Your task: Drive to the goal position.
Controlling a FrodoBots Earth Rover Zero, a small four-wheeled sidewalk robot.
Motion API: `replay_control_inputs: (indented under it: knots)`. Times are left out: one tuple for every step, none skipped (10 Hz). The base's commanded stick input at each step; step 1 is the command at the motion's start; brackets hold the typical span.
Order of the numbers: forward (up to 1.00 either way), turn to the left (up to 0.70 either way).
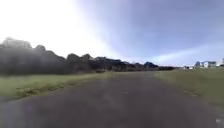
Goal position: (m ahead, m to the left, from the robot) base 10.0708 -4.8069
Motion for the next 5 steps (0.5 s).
replay_control_inputs:
  knots:
    - [1.0,0.0]
    - [1.0,0.0]
    - [1.0,-0.04]
    - [1.0,-0.22]
    - [1.0,-0.27]
